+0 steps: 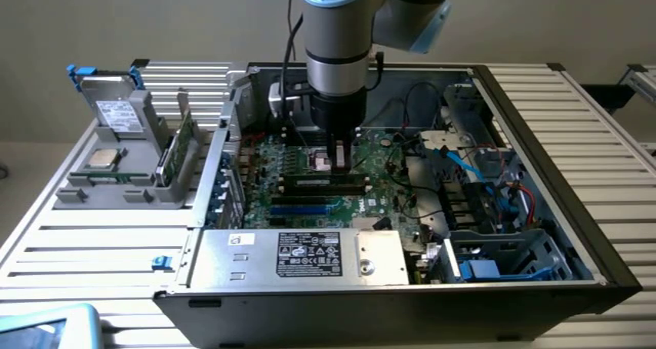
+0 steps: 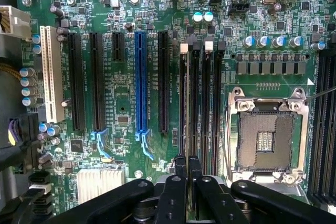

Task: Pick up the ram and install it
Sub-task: 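Insert the ram into the slot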

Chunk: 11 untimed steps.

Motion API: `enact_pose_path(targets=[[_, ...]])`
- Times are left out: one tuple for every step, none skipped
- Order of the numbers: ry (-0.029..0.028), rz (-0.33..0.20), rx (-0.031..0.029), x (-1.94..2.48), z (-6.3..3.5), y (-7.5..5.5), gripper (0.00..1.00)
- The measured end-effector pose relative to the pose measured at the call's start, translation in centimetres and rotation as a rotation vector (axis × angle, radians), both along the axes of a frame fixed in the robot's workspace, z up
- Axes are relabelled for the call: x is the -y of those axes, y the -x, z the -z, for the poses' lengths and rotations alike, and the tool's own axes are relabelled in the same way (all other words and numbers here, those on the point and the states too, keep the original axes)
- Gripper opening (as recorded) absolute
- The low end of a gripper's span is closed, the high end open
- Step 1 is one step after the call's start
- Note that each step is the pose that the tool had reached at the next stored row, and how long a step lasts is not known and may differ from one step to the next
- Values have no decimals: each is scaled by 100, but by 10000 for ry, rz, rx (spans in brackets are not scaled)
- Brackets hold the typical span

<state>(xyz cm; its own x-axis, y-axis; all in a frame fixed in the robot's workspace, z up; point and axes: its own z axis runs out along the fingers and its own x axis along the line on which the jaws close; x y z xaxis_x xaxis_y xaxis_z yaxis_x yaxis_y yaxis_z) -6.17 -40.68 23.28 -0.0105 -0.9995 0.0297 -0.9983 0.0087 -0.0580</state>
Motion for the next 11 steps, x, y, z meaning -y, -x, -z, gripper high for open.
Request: enact_pose_path(targets=[[1, 0, 0, 0, 2, 0, 13], [2, 0, -1, 0, 2, 0, 13], [1, 0, 0, 0, 3, -1, 13], [-1, 0, 1, 0, 4, -1, 13], [0, 1, 0, 0, 4, 0, 13], [-1, 5, 1, 0, 5, -1, 13], [0, 10, 0, 0, 5, -1, 13], [-1, 16, 0, 0, 5, -1, 13], [0, 24, 0, 0, 5, -1, 13], [0, 29, 0, 0, 5, -1, 13], [-1, 33, 1, 0, 5, -1, 13]])
